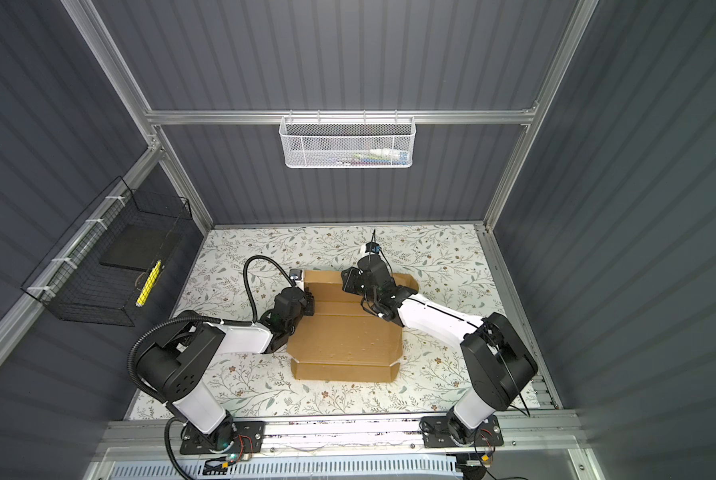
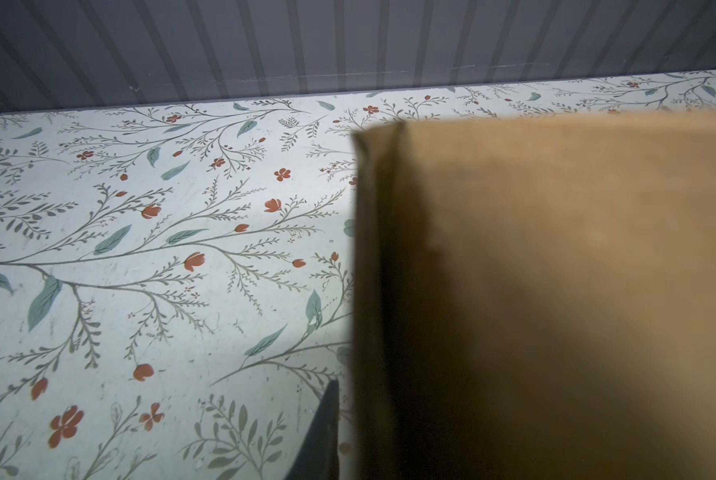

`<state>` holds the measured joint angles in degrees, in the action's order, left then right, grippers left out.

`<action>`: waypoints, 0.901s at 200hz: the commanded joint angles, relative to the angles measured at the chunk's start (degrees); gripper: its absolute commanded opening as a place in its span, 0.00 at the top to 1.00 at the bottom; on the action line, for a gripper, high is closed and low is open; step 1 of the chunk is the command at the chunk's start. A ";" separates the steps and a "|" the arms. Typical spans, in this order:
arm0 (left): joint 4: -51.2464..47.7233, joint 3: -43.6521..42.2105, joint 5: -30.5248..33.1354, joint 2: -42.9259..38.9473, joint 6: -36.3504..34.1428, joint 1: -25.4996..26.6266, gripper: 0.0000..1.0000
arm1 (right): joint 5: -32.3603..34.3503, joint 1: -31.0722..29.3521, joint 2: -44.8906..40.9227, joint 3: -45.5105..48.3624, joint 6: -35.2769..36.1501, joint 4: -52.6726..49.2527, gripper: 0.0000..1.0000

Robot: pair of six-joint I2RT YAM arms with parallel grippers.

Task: Fold the paper box

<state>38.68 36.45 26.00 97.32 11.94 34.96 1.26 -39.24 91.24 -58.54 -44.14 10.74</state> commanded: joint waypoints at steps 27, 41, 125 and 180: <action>-1.59 1.52 2.57 1.04 1.24 0.55 0.89 | -0.81 0.02 0.87 0.99 -0.20 -2.74 0.74; -1.58 1.65 2.61 1.02 1.33 0.59 0.90 | -0.81 0.04 0.81 1.02 -0.24 -2.74 0.74; -2.27 1.61 2.74 0.51 2.20 0.81 0.89 | -0.88 0.04 0.67 1.15 -0.33 -2.74 0.74; -3.21 0.84 3.66 -1.31 2.47 0.86 0.76 | -0.55 0.02 0.36 1.41 -0.24 -2.92 0.74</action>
<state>37.60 36.86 28.14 97.38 13.52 35.68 1.23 -39.24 91.24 -58.50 -44.16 10.72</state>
